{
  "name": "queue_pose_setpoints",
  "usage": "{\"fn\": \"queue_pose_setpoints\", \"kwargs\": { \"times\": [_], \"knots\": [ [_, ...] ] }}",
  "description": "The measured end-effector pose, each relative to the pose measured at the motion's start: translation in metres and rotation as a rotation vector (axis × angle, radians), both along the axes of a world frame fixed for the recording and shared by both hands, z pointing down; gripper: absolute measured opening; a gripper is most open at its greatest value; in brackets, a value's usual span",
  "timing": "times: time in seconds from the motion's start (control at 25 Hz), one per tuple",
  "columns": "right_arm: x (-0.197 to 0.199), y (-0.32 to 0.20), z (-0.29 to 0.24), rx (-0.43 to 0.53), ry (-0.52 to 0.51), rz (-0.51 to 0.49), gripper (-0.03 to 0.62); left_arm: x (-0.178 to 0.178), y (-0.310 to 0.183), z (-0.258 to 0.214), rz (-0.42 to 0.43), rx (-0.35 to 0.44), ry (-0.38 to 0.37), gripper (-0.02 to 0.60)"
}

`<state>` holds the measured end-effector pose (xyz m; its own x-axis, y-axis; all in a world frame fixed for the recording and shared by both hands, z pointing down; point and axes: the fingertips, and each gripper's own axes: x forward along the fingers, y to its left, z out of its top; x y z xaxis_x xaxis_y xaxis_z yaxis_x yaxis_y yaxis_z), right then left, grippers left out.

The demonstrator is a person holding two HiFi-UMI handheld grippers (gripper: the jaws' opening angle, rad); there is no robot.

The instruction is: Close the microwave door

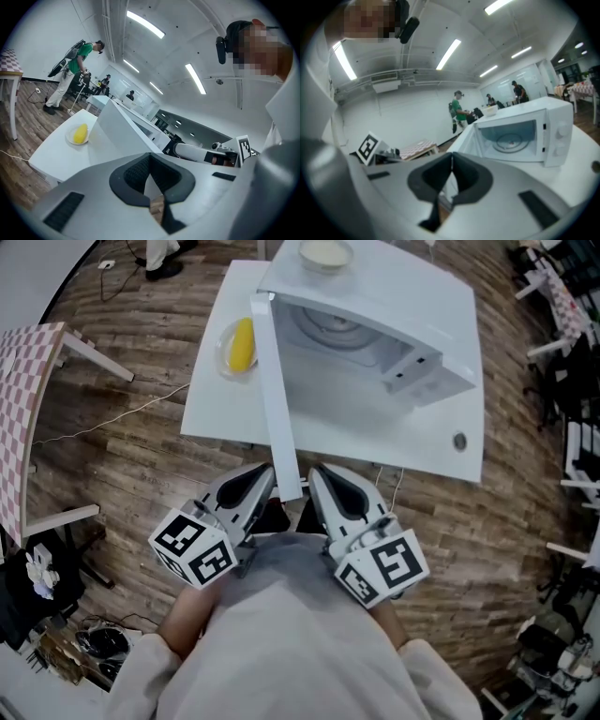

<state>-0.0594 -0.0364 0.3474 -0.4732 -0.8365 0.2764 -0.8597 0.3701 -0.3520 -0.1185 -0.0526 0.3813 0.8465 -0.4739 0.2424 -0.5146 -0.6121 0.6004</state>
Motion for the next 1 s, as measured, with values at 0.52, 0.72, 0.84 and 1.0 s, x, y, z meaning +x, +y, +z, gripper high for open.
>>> {"fn": "queue_pose_setpoints", "kwargs": {
  "times": [0.52, 0.72, 0.84, 1.0],
  "knots": [
    [0.034, 0.000, 0.003, -0.013, -0.004, 0.064, 0.023, 0.037, 0.003, -0.002, 0.073, -0.007, 0.000, 0.014],
    [0.045, -0.001, 0.005, -0.019, 0.001, 0.091, 0.023, 0.050, 0.001, 0.000, 0.101, -0.017, 0.004, 0.014],
    [0.052, -0.002, 0.005, -0.021, 0.004, 0.105, 0.023, 0.059, 0.000, 0.000, 0.122, -0.017, 0.004, 0.014],
    [0.063, -0.003, 0.005, -0.024, 0.009, 0.123, 0.023, 0.071, -0.001, 0.000, 0.146, -0.023, 0.009, 0.014]
  ]
}}
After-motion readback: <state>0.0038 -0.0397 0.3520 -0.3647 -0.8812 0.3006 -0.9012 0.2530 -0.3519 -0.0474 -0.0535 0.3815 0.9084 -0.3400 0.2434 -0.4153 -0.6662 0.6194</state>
